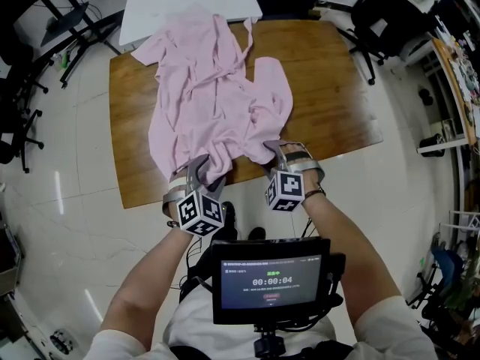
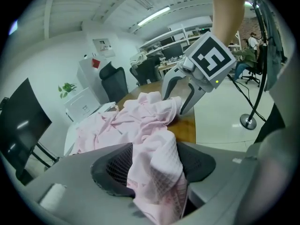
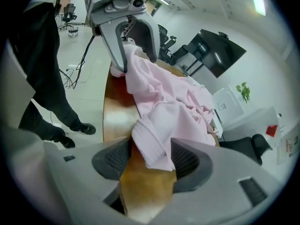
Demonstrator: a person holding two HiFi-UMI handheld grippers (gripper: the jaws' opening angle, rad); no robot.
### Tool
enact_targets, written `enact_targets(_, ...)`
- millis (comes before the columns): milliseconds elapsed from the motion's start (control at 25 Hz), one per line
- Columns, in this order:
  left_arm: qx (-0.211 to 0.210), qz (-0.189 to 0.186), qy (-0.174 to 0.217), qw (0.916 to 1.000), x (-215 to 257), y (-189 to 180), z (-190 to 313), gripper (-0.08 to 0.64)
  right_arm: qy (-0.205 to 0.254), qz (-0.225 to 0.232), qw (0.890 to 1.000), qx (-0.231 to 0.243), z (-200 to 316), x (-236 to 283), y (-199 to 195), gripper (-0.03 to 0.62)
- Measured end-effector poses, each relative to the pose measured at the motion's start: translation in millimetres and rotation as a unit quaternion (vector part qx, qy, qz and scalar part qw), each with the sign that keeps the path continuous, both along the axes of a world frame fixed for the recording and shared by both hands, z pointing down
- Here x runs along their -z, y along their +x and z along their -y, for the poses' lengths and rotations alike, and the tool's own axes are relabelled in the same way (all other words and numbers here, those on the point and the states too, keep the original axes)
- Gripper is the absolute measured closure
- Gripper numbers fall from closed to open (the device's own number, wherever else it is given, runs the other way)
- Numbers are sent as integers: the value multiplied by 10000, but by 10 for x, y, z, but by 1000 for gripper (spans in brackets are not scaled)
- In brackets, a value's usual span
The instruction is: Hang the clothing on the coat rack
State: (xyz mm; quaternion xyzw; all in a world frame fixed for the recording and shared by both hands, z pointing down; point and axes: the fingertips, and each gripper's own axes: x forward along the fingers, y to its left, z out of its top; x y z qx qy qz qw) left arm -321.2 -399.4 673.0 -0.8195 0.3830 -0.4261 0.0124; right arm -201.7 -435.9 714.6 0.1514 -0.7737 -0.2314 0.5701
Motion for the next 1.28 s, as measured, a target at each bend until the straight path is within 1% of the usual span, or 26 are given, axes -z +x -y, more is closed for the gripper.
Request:
enact_targets(120, -183, -2, 33, 9998, 44, -2, -114, 264, 37, 40, 10000, -18, 38, 6, -39, 319)
enact_targets(200, -346, 145, 48, 9993, 29, -6, -211, 264, 59, 82, 9999, -22, 46, 19, -57, 319)
enact_targets(280, -453, 323, -24, 9984, -29, 2, -281, 264, 58, 100, 9999, -44, 48, 22, -58, 319)
enact_targets(360, -436, 482, -55, 9979, -108, -29, -288, 264, 57, 112, 9999, -52, 53, 20, -76, 319)
enact_targets(440, -356, 557, 5, 9978, -144, -67, -236, 264, 56, 106, 9999, -41, 54, 16, -95, 319)
enact_targets(480, -314, 575, 55, 9978, -143, -82, -197, 279, 40, 103, 9999, -36, 47, 8, -101, 322)
enact_targets(520, -273, 584, 103, 9979, -138, -95, -155, 316, 15, 102, 9999, -32, 38, -1, -105, 339)
enact_targets(560, -236, 584, 140, 9979, -130, -105, -115, 339, -11, 105, 9999, -31, 29, -7, -109, 356)
enact_targets(640, -190, 544, 173, 9982, -117, -119, -55, 430, -27, 117, 9999, -32, 19, 8, -121, 362)
enact_targets(680, -160, 491, 177, 9985, -106, -128, -32, 471, -8, 122, 9999, -31, 19, 31, -129, 398)
enact_targets(760, -32, 299, 216, 9993, -55, -157, 13, 520, 70, 138, 9999, -22, 30, 96, -148, 465)
enact_targets(800, 53, 174, 246, 9995, -17, -177, 35, 527, 115, 165, 9998, -27, 40, 134, -157, 518)
enact_targets(840, 138, 37, 276, 9995, 28, -199, 57, 530, 156, 210, 9996, -52, 55, 175, -164, 533)
enact_targets(880, 218, -111, 311, 9992, 84, -221, 79, 532, 191, 274, 9994, -103, 74, 222, -167, 563)
enact_targets(1000, 426, -617, 478, 9960, 345, -288, 155, 534, 275, 641, 9968, -390, 143, 429, -182, 577)
enact_targets(1120, 583, -1062, 702, 9901, 654, -367, 239, 535, 345, 1150, 9900, -737, 200, 696, -190, 578)
enact_targets(1280, 711, -1414, 959, 9827, 985, -483, 330, 535, 278, 1671, 9789, -1139, 245, 957, -154, 580)
